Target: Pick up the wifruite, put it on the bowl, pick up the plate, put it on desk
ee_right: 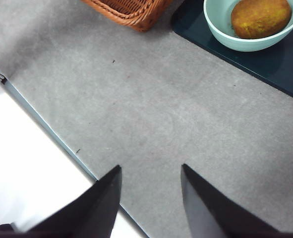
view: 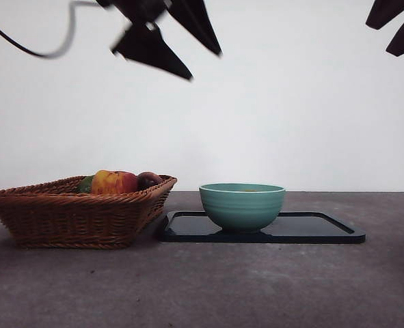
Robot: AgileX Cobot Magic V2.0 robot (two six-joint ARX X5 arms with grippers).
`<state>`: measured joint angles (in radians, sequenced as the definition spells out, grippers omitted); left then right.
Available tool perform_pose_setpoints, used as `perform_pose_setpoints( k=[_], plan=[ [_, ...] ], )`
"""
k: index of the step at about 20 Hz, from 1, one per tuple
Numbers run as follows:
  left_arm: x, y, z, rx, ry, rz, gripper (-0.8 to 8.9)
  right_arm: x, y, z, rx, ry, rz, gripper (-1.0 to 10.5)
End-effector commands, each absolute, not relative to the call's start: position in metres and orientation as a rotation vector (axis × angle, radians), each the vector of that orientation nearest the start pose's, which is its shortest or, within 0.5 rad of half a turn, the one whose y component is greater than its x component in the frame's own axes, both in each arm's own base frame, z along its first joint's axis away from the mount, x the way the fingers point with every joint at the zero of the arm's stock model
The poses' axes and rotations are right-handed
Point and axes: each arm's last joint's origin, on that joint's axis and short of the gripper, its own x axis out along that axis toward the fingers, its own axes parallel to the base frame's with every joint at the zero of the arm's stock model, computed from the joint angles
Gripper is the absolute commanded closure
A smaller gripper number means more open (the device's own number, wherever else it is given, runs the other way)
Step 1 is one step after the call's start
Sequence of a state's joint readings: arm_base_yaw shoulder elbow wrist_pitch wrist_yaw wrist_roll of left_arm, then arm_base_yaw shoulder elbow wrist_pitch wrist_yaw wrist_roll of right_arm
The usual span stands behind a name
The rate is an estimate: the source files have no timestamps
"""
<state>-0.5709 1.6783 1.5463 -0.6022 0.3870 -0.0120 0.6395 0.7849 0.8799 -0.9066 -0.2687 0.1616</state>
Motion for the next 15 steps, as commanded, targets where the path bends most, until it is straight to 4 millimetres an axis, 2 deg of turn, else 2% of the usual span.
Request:
perform_pose_setpoints(
  k=[1, 7, 15],
  plan=[
    [0.323, -0.232, 0.315, 0.117, 0.772, -0.920, 5.05, 0.101, 0.086, 0.308, 0.009, 0.874, 0.794, 7.6],
    [0.349, -0.268, 0.275, 0.244, 0.769, -0.885, 5.04, 0.082, 0.071, 0.315, 0.066, 0.841, 0.784, 7.6],
    [0.359, -0.289, 0.233, 0.290, 0.802, -0.910, 5.04, 0.062, 0.057, 0.321, 0.124, 0.783, 0.780, 7.6]
  ],
)
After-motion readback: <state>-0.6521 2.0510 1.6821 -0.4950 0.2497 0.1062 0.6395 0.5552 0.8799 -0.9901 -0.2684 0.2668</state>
